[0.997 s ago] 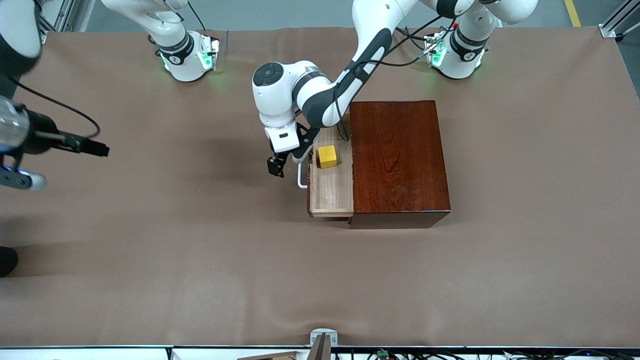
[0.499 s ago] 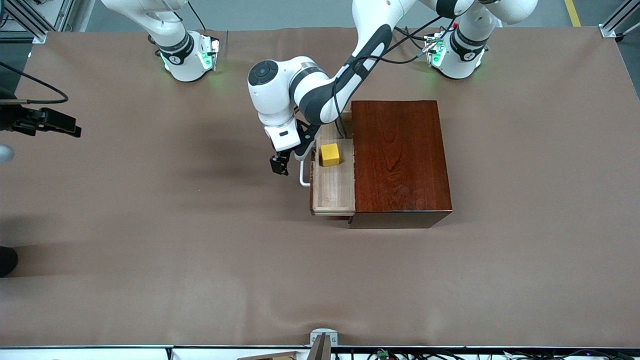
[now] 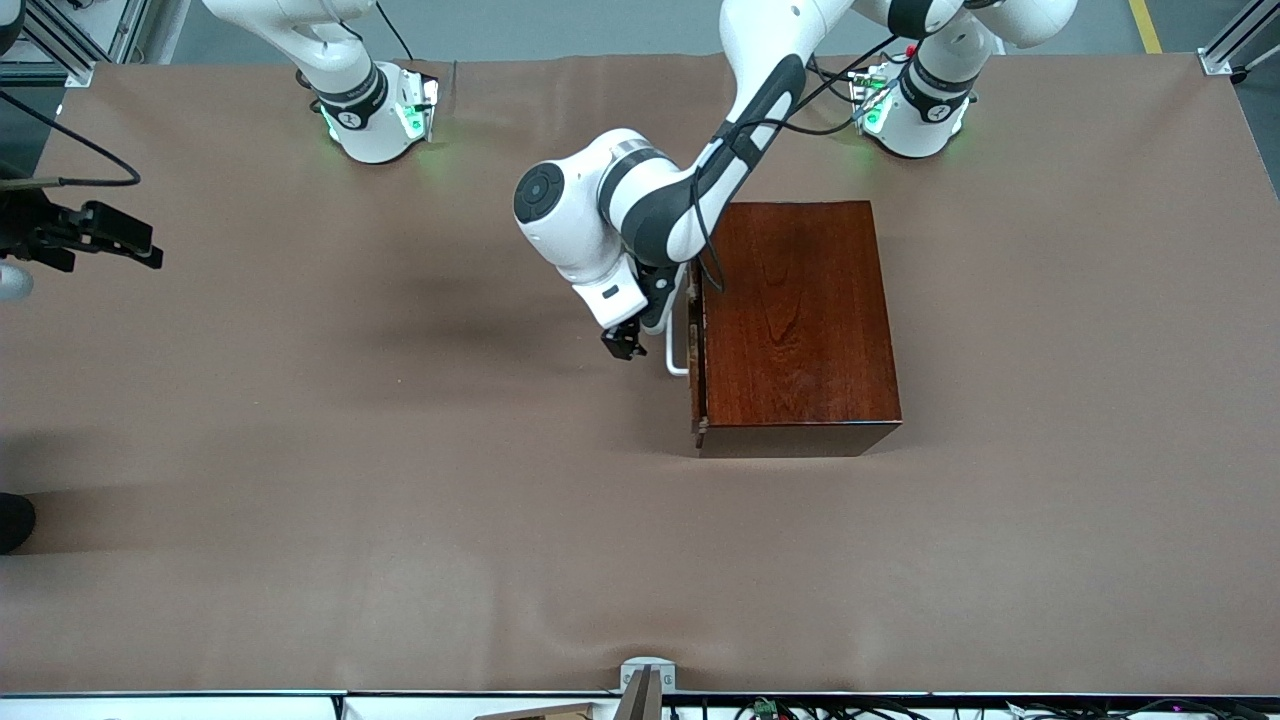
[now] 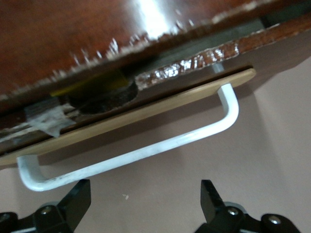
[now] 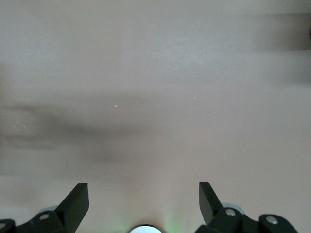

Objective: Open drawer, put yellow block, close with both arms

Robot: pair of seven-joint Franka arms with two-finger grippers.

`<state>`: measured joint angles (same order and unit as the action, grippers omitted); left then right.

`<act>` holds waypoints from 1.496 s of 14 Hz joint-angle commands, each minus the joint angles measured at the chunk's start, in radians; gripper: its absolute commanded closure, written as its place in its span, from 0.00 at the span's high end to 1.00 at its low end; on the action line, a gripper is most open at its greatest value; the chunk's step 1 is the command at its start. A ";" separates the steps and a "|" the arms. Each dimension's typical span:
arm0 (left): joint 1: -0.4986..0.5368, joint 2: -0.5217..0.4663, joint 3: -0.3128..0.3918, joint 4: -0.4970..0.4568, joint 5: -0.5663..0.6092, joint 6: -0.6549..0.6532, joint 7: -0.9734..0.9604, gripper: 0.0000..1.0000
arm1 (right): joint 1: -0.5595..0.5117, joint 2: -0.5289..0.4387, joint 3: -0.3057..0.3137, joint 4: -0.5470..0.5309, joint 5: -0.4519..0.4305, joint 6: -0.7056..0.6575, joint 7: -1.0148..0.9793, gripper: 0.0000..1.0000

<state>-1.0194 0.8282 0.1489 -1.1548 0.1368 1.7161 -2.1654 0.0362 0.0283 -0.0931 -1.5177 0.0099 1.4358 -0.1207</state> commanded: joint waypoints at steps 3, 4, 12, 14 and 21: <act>0.004 -0.040 0.000 -0.033 0.027 -0.085 -0.007 1.00 | -0.013 -0.018 0.015 0.034 -0.031 -0.007 -0.043 1.00; 0.007 -0.040 0.000 -0.033 0.026 -0.085 -0.008 1.00 | -0.018 -0.004 0.015 0.074 -0.034 -0.043 -0.043 1.00; 0.010 -0.217 -0.006 -0.025 0.020 -0.027 0.125 1.00 | -0.025 -0.057 0.007 0.004 -0.025 -0.048 -0.039 1.00; 0.039 -0.285 -0.006 -0.029 0.000 -0.032 0.223 1.00 | -0.028 -0.074 0.006 -0.025 -0.027 -0.029 -0.039 1.00; 0.180 -0.454 -0.006 -0.039 -0.054 -0.084 0.497 1.00 | -0.041 -0.071 0.007 -0.024 -0.024 -0.029 -0.039 1.00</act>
<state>-0.8683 0.4306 0.1506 -1.1562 0.1006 1.6617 -1.7465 0.0182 -0.0121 -0.1015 -1.5110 -0.0038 1.3923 -0.1509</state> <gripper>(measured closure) 0.000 0.000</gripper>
